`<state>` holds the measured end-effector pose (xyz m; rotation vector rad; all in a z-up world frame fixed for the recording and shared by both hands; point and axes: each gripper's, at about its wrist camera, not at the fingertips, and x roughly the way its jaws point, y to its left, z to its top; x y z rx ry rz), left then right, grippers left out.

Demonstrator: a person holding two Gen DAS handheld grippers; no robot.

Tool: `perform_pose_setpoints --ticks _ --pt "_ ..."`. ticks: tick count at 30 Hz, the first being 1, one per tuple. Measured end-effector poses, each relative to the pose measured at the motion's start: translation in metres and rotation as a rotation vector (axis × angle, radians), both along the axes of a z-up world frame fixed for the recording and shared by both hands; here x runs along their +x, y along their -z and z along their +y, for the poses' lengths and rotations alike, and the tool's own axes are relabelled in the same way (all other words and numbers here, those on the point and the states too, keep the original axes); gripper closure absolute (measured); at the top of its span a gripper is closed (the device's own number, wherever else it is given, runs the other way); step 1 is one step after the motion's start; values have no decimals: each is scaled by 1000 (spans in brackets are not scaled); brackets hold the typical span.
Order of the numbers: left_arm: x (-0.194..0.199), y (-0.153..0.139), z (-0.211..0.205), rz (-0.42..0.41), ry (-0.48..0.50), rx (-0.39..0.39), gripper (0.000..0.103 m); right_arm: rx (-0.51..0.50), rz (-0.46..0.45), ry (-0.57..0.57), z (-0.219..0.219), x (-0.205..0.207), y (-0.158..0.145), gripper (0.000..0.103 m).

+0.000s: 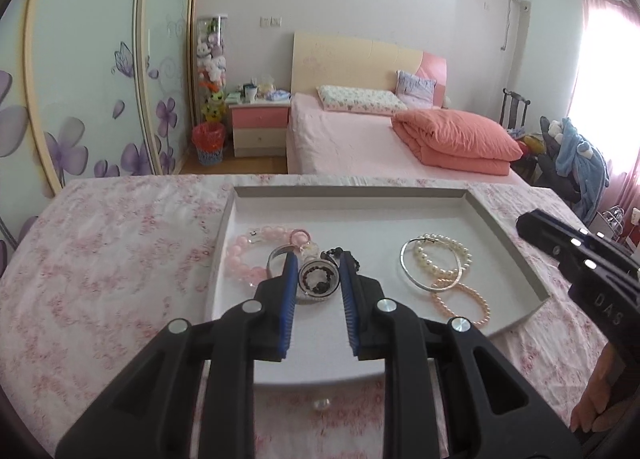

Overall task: Organize jewelry
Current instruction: 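Carry the pearl and ring into the tray and open both tools, then grasp the dark red beaded bracelet with the right tool while the left tool grasps the pearl earring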

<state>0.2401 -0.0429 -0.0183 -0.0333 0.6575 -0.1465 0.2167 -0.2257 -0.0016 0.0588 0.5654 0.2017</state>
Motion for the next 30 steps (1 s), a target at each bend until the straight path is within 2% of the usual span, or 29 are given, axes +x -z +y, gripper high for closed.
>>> perform_pose_setpoints --ticks 11,14,15,17,22,30 --pt "40 32 -7 108 28 -24 81 27 134 -8 1 43 35 87" --pt "45 35 -6 124 40 -50 80 34 147 -18 0 45 38 84" --pt "46 35 -5 125 42 -59 79 36 149 -19 -1 44 39 77" --pt "46 34 0 123 40 -72 72 41 142 -7 -6 41 38 68" --pt "47 32 14 132 17 -109 72 47 143 9 -13 37 38 67" --pt "34 25 27 118 -10 -100 72 32 143 -4 -9 26 32 67"
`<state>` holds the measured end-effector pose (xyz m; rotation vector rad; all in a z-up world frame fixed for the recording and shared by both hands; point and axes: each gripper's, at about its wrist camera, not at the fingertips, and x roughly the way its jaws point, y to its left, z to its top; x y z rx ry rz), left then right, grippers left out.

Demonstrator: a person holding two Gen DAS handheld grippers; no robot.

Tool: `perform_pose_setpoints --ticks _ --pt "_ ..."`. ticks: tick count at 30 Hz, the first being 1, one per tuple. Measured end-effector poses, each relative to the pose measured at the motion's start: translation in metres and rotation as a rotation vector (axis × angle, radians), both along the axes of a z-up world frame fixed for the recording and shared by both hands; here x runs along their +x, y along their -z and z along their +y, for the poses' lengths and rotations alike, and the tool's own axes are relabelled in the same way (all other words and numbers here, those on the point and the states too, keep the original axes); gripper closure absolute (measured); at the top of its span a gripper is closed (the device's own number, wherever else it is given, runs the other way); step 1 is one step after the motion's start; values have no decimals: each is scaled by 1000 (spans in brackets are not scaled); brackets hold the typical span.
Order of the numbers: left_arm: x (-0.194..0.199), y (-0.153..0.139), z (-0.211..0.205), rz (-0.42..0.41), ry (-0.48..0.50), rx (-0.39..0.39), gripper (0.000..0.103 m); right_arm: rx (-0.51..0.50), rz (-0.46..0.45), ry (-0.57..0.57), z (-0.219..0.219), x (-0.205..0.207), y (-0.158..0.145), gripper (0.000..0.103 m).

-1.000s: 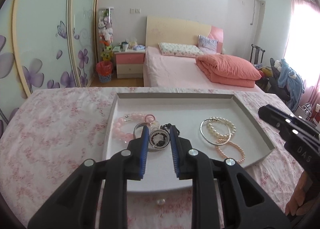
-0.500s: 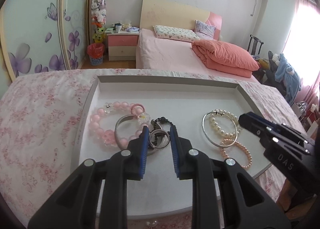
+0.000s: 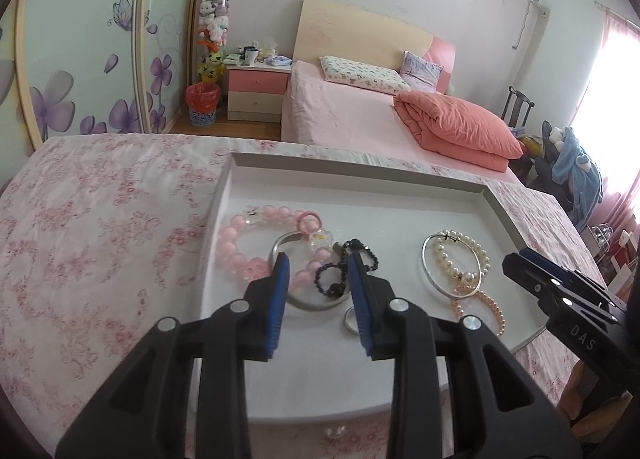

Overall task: Organize jewelry
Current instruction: 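Grasp the dark red beaded bracelet with the right tool while the left tool grasps the pearl earring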

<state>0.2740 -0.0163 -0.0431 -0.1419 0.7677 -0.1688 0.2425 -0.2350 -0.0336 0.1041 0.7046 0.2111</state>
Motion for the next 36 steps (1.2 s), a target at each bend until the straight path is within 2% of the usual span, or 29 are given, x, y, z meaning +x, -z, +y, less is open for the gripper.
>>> perform_pose_setpoints --ticks 6,10,17,22,29,31,32,34,35,36 --pt "-29 -6 13 -17 -8 25 65 -9 8 -14 -4 -30 -1 67" --pt "-65 -6 21 -37 5 78 53 -23 48 -27 -8 -56 7 66" --pt "-111 10 28 -24 31 214 29 -102 128 -57 -1 -79 31 34" --pt "-117 18 25 0 36 242 15 -142 156 -72 13 -72 38 27" --pt "-113 29 25 44 11 264 14 -181 186 -78 27 -57 48 27" --pt "-113 29 26 46 6 262 14 -188 185 -77 29 -54 48 28" --pt "-113 29 27 47 6 262 13 -180 183 -81 30 -54 47 33" --pt "-113 30 27 49 7 264 13 -176 171 -87 31 -54 46 49" --pt "-112 29 27 49 7 264 13 -175 168 -88 31 -54 45 64" --pt "-112 29 27 49 7 262 13 -173 167 -90 31 -55 45 73"
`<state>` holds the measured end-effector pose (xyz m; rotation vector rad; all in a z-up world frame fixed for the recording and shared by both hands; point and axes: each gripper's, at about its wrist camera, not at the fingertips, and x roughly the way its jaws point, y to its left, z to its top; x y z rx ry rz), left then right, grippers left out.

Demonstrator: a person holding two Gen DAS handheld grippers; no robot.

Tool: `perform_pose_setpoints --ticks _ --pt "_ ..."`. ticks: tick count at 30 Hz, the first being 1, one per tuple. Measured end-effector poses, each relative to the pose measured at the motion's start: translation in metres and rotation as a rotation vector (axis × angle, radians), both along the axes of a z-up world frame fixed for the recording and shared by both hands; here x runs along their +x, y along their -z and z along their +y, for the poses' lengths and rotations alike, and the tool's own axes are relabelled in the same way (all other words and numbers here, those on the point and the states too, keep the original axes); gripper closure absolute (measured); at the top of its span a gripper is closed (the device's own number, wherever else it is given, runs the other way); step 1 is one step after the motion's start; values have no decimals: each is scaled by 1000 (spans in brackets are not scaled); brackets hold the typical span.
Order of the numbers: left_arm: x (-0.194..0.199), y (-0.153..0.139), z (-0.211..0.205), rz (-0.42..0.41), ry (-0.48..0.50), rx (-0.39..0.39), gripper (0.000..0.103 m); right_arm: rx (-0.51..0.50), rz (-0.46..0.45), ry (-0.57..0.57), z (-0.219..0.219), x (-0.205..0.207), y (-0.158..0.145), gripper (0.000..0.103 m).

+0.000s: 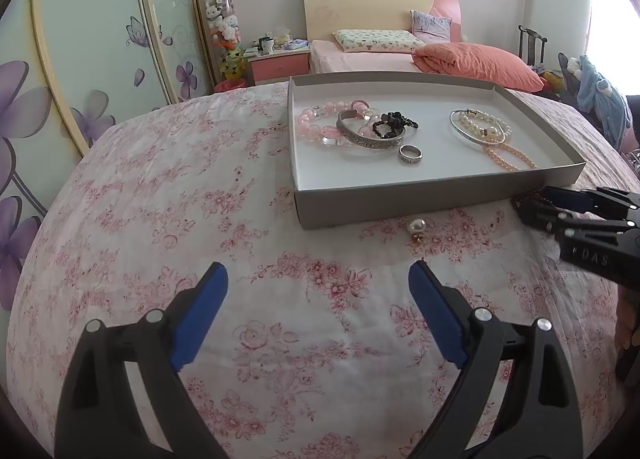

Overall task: Organize jewelry
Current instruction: 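Grasp the dark red beaded bracelet with the right tool while the left tool grasps the pearl earring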

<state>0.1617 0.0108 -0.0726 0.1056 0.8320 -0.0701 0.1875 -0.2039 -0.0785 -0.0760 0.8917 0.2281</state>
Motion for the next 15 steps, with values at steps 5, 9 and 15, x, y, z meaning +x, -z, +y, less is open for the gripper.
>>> perform_pose_setpoints --ticks 5,9,15 --pt "0 -1 -6 5 18 -12 13 8 0 9 -8 -10 -1 88" --pt "3 -3 -19 16 45 -41 13 -2 -2 48 -19 -17 -1 90" --pt "14 -2 -43 40 44 -59 14 28 1 122 -40 -21 0 90"
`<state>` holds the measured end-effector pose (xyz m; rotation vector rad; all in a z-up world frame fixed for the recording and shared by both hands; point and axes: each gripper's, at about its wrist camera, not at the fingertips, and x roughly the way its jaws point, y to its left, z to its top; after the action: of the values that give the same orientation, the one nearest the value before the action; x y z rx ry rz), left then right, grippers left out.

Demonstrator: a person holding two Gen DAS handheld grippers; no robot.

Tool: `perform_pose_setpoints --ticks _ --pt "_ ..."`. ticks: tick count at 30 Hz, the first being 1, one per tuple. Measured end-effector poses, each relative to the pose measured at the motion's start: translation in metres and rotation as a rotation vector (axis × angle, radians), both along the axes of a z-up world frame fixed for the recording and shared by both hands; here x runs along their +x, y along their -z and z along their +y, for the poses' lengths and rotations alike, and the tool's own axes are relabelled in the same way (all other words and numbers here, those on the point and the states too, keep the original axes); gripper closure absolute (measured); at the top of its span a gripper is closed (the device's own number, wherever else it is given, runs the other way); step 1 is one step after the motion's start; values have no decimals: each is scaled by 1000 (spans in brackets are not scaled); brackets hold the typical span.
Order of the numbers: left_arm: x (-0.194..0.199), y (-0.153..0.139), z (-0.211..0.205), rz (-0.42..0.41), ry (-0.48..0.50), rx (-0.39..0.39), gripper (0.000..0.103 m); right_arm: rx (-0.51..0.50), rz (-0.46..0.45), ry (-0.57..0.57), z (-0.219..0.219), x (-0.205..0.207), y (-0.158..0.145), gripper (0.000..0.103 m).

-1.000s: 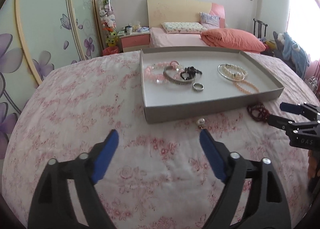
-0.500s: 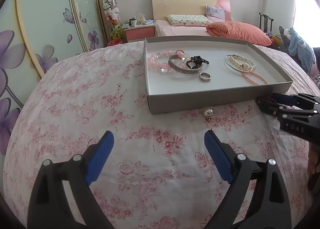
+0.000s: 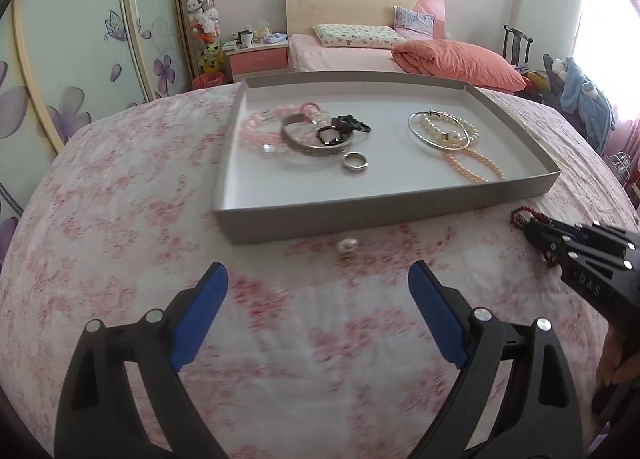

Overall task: Organize jewelry
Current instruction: 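Grasp the dark red beaded bracelet with the right tool while the left tool grasps the pearl earring, then lift the red bracelet and pearl earring and carry both toward the tray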

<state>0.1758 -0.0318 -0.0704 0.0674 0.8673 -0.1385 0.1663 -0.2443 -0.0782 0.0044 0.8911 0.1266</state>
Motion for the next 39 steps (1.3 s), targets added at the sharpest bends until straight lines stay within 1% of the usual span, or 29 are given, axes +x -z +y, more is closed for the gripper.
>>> perform_pose_setpoints --ticks 2,3,8,12,15,17,22,25,29,33,39 --pt "5 2 -8 9 -8 -1 21 4 1 2 0 0 0 90" --pt "7 3 -11 13 -12 0 23 2 1 1 0 0 0 90" --pt "19 9 -21 37 -56 -1 39 8 1 -5 0 0 1 90" --pt "26 14 -23 63 -90 -7 48 16 2 -8 -2 -1 1 90" --pt "28 16 -27 58 -107 7 55 19 2 -11 -1 -1 1 90" --pt "28 16 -28 52 -115 13 64 21 2 -12 -2 -2 1 90" --pt "29 15 -28 43 -126 19 77 21 2 -12 -1 -1 1 90" --pt "29 14 -26 40 -116 18 89 20 2 -14 -1 -1 0 90" --pt "25 14 -20 49 -98 6 89 21 2 -33 4 -3 1 90" --pt "12 14 -10 44 -81 15 89 26 2 -56 10 -4 1 90" --pt "1 14 5 35 -84 10 87 24 3 -62 12 -4 1 90"
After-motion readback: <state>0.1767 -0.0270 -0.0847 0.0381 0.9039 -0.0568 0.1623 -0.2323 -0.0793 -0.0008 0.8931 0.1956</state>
